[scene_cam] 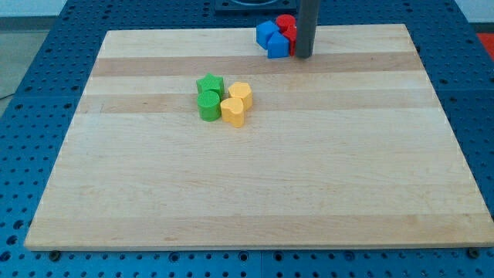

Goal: Move the green star and the green circle towards center

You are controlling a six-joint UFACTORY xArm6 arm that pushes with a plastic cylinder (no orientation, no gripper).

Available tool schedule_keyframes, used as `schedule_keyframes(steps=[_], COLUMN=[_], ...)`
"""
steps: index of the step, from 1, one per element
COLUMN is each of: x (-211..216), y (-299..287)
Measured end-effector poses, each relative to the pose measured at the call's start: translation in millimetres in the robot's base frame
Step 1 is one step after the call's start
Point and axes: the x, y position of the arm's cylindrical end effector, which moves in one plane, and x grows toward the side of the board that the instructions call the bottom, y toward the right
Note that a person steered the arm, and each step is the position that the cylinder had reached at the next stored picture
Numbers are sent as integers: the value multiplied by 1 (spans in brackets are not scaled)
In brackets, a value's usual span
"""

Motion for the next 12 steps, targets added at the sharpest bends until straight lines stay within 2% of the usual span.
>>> schedule_keyframes(steps=[1,3,4,5,7,8,11,12], x=[1,34,66,73,55,58,54,78], y=[0,0,-37,-87,-169,-192,-173,-173])
